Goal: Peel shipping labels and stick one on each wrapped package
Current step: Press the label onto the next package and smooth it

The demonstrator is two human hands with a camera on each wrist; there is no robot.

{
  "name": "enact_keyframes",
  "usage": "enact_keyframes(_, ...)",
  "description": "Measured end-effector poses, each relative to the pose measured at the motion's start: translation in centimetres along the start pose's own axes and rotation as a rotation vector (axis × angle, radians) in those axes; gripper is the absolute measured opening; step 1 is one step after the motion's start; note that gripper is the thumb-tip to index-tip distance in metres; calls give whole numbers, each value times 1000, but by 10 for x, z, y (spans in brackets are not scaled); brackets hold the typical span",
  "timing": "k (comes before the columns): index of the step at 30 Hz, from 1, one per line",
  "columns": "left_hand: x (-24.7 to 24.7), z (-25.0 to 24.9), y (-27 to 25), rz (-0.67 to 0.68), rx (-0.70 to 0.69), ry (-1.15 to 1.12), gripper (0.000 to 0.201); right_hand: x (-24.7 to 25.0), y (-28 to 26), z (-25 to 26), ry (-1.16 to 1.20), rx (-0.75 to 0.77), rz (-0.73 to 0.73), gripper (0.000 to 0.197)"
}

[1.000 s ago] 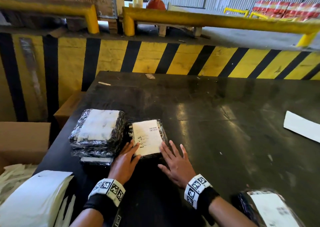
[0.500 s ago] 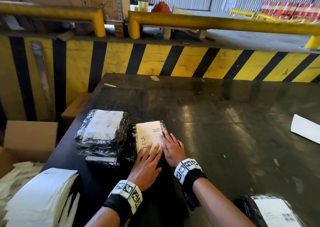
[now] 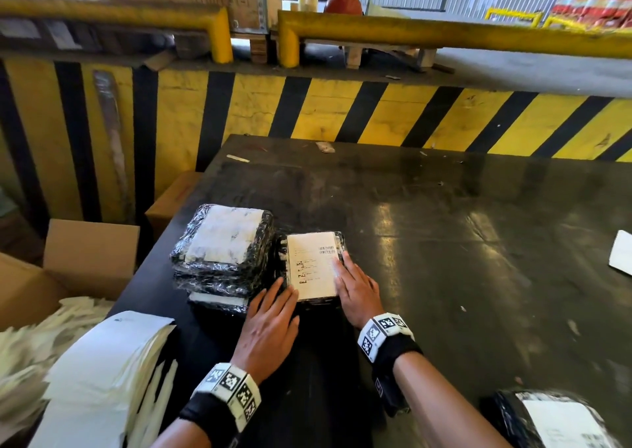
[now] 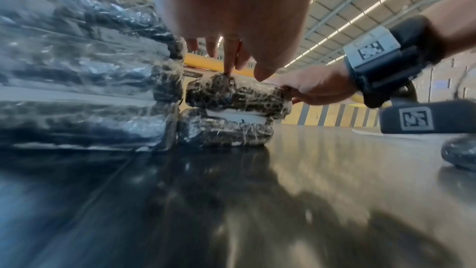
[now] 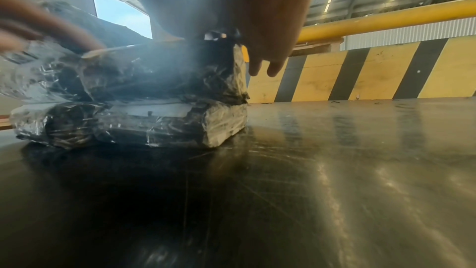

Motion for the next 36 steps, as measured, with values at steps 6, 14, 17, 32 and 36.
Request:
enact_keyframes(6,-21,-18,41,200,-15,-28,68,2,-2,0,-1,-1,-15,54)
enact_keyframes(14,-8,18,21,139,151,-20,76,0,-2,0,36,-4,-23,45)
enact_keyframes(17,-5,4,43,101,160,-15,68,-2,-1,-1,29,-4,-27,49)
enact_keyframes(32,-13,6,60,214,348,54,84,-3,-1,-2,64,3,-28,66)
enact_keyframes(36,-13,-4,92,192,322,63,62,-3,0,-3,50,10,-29,83)
Point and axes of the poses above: each hand's wrist, its own y-axis towards the middle knuckle, its own x-axis out of the back of the hand, z = x × y, the point moved 7 cm from there along y, towards the middle knuckle, and after that the axes turned 9 degrees about -z, right-handed, at the moved point
